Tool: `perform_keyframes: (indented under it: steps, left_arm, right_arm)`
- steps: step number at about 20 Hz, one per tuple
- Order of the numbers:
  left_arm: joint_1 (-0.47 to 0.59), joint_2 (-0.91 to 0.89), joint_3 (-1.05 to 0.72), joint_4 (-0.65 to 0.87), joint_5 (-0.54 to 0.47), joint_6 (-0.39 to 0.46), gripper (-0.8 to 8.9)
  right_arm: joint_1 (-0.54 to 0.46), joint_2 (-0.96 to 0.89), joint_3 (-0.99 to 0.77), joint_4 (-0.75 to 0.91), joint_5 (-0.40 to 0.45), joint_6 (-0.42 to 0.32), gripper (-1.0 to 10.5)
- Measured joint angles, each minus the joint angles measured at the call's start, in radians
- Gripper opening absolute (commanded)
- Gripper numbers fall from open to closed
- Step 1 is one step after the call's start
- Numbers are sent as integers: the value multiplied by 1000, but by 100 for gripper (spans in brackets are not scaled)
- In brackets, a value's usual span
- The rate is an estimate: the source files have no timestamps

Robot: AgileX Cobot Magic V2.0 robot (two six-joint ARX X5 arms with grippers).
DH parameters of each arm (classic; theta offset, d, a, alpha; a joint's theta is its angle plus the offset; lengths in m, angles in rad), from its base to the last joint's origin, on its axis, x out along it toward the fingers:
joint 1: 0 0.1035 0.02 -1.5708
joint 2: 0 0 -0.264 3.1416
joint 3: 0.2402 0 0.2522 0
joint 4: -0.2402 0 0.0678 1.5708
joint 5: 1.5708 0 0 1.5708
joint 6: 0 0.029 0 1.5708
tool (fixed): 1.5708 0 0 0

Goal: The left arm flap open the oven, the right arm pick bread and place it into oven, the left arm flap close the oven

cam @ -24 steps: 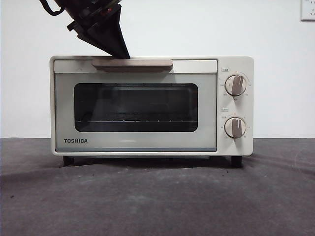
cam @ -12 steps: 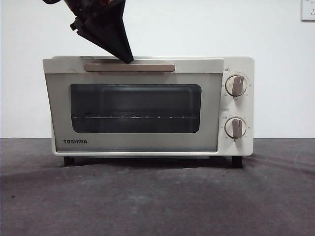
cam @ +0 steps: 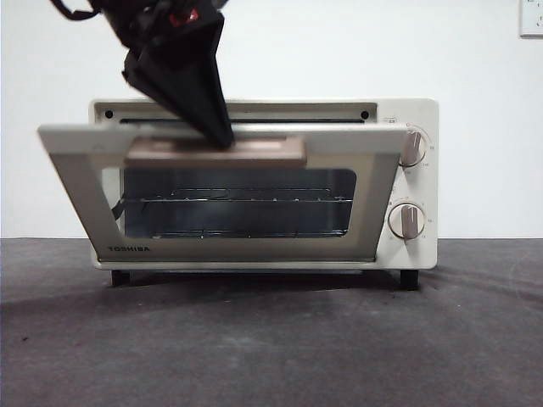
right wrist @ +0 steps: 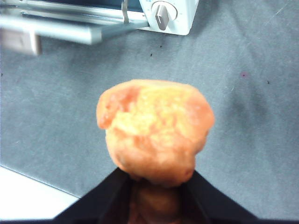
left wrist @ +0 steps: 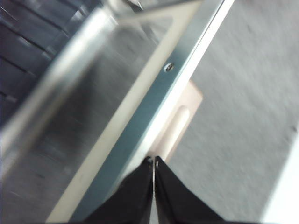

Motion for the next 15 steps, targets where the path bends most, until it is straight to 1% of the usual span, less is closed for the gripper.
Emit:
perform_keyframes:
  steps: [6, 10, 15]
  left_arm:
    - [-28, -61, -125, 85, -14, -45, 17]
    - [-54, -63, -209, 108, -31, -70, 17]
    - [-80, -63, -252, 143, -48, -96, 17]
  right_arm:
    - [0, 0, 0, 0, 2, 0, 112]
    - [0, 0, 0, 6, 3, 0, 112]
    - [0, 0, 0, 51, 2, 0, 112]
